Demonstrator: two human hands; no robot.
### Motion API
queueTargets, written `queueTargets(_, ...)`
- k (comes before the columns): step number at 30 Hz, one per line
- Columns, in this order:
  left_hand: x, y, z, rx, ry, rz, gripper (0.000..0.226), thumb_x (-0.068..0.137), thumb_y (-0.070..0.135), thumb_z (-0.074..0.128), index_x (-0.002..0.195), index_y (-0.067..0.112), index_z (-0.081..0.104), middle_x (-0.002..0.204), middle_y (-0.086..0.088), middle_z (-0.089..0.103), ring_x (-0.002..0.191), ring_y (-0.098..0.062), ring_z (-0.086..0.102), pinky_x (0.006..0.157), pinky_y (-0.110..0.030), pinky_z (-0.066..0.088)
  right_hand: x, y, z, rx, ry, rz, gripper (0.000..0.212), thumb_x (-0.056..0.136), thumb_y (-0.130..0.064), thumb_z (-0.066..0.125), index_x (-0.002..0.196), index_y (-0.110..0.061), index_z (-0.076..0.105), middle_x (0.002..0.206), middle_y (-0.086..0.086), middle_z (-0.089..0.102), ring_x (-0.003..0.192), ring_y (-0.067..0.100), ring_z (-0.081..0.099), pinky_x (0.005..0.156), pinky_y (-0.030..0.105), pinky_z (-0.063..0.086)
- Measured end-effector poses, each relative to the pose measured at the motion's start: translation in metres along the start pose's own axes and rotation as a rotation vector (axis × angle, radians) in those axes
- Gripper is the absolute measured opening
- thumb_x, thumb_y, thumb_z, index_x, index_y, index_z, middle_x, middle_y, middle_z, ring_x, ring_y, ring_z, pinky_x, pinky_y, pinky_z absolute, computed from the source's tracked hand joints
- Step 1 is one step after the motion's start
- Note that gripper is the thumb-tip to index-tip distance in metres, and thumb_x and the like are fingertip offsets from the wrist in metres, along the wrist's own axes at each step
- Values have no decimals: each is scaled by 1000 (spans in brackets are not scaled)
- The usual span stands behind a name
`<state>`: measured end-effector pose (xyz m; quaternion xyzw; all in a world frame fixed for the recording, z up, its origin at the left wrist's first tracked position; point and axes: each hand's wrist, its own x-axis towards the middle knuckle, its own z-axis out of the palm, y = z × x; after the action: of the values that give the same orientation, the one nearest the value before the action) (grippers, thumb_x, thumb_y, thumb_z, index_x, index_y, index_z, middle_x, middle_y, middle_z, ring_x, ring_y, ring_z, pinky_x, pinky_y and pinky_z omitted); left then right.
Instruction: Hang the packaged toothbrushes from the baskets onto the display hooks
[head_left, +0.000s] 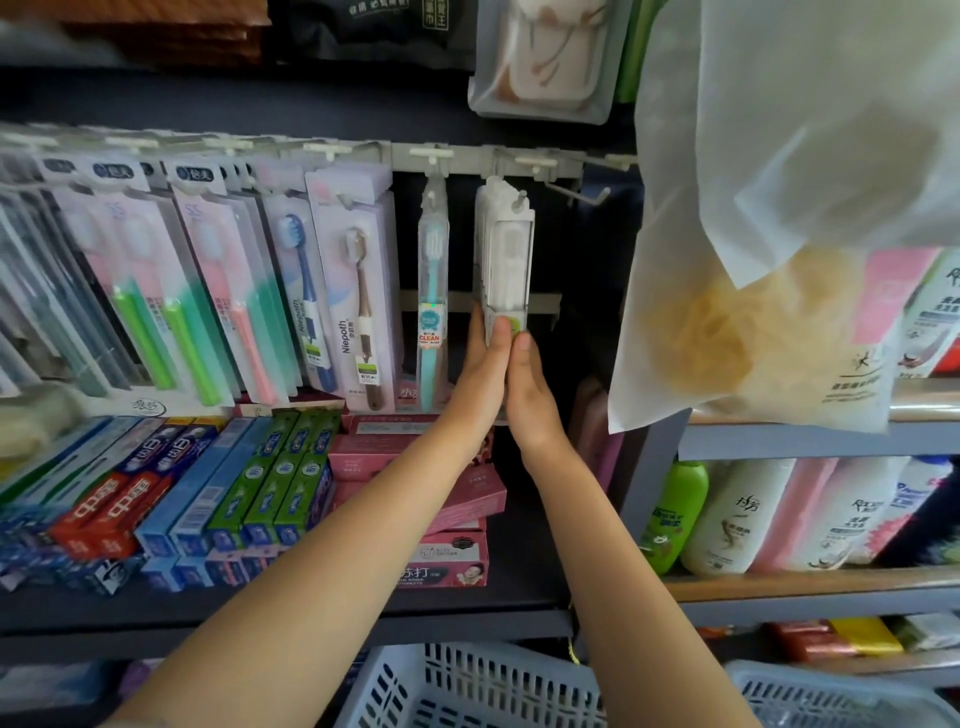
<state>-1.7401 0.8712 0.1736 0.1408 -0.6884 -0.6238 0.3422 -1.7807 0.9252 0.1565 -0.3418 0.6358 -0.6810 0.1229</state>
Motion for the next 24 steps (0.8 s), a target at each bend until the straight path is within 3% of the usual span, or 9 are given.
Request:
queueTargets(3,-1,3,-1,5,7,3,56,107,43,29,160,26,20,157,7,37,134,1,36,97,-5,30,-2,-3,-1,-22,-4,24,49,110,-44,23,152,-25,39,135,-10,52,108,-17,50,76,-6,38)
queueTargets(5,-7,8,-2,-19,-10,-5,57,107,44,32,160,27,20,160,4,34,141,-4,35,104,-16,28,-8,-6,-2,-10,1,29,56,109,-47,26,159,-21,29,151,-3,46,131,3,50,86,-3,41)
queueTargets(7,-22,14,-7,-19,-42,-23,58,107,41,35,160,29,14,159,10,30,134,8,33,101,-11,27,-21,-8,-4,0,14,12,63,108,-47,30,162,-20,17,163,-1,31,148,11,33,106,8,37)
queueTargets(9,-46,17,-17,12,-75,-21,65,105,40,42,161,28,9,150,21,28,119,23,34,90,3,29,-38,-9,-3,-44,68,-23,65,108,-47,34,163,-20,12,167,-3,20,151,7,22,118,19,26)
queueTargets(12,-88,13,-40,171,-58,84,76,97,54,53,160,35,14,158,26,21,139,14,26,108,-8,24,-65,-13,4,-74,210,-157,62,106,-44,41,160,-19,25,164,-6,30,149,3,28,122,27,28)
queueTargets(16,-100,15,-71,357,196,323,55,94,46,49,146,29,41,140,14,48,133,3,42,112,-16,31,-79,-29,15,-26,411,-358,41,102,-31,47,138,-12,54,133,-8,58,123,0,53,103,19,43)
queueTargets(19,-82,16,-88,381,213,279,52,100,42,51,148,25,41,144,10,48,136,-3,43,116,-29,33,-70,-33,29,12,246,-310,38,104,-33,48,135,-13,57,130,-3,63,121,11,60,101,27,49)
queueTargets(22,-63,9,-95,481,121,212,54,105,34,49,156,19,35,159,3,39,146,-9,34,122,-39,29,-55,-26,43,-36,58,-170,46,109,-25,43,153,-13,38,154,0,45,134,-2,44,102,4,36)
queueTargets(24,-55,6,-95,510,81,196,54,107,31,45,157,18,32,161,0,35,149,-13,31,124,-38,25,-48,-20,49,-62,-15,-90,54,109,-26,39,159,-14,22,163,-1,30,138,-6,28,97,-7,24)
